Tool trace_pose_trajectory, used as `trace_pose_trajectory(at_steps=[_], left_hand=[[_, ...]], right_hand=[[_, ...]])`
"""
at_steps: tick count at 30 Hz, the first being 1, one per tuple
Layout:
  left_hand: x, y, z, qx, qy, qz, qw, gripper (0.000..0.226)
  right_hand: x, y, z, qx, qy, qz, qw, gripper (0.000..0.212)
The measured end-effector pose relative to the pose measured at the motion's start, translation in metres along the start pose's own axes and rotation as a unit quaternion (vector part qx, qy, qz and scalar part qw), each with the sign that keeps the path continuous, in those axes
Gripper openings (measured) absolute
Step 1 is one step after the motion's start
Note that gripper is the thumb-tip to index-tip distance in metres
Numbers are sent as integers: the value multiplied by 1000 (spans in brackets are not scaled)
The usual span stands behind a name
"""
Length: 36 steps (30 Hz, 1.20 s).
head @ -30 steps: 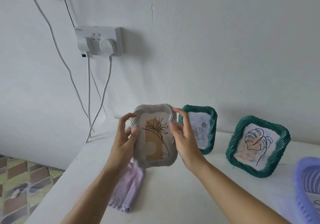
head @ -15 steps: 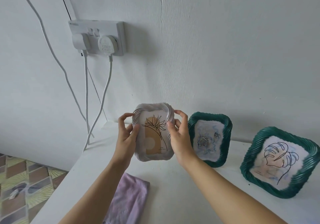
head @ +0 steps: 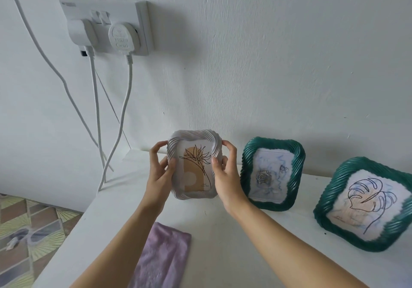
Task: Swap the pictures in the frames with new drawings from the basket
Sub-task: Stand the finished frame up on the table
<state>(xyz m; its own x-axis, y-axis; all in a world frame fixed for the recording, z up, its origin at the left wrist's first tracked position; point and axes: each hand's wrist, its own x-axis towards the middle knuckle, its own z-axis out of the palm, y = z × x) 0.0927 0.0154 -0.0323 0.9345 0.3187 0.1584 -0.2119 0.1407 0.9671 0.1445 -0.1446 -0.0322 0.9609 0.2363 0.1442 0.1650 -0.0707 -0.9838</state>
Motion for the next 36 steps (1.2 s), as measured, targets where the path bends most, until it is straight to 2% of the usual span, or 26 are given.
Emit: trace_pose_trajectory(at_steps=[5, 15, 19, 23, 26, 29, 32, 36], left_hand=[[-5, 2, -1, -3, -12, -9, 1000, 38], [-15, 8, -1, 63, 6, -25, 998, 43], [-21, 10, -5, 90, 33, -37, 995, 48], [-35, 24, 0, 157, 114, -2, 981, 32], [-46, 41, 11, 186, 144, 31, 972, 18], [-56, 63, 32, 165, 96, 47, 980, 10], [-64, 74, 61, 139, 33, 54, 988, 7], [-72, 55, 103, 124, -23, 25, 992, 17]], right_hand=[[-3, -1, 1, -16, 2, 14, 1000, 37], [-9, -14, -2, -28, 10, 45, 999, 36], [-14, -23, -5, -38, 12, 48, 998, 47], [-26, -36, -15, -83, -14, 32, 996, 58], [-41, -52, -31, -64, -23, -3, 998, 50], [-58, -67, -58, -44, 9, -41, 998, 27], [-74, -68, -93, -57, 99, -81, 990, 8], [-94, -50, -135, -65, 215, -67, 972, 6]])
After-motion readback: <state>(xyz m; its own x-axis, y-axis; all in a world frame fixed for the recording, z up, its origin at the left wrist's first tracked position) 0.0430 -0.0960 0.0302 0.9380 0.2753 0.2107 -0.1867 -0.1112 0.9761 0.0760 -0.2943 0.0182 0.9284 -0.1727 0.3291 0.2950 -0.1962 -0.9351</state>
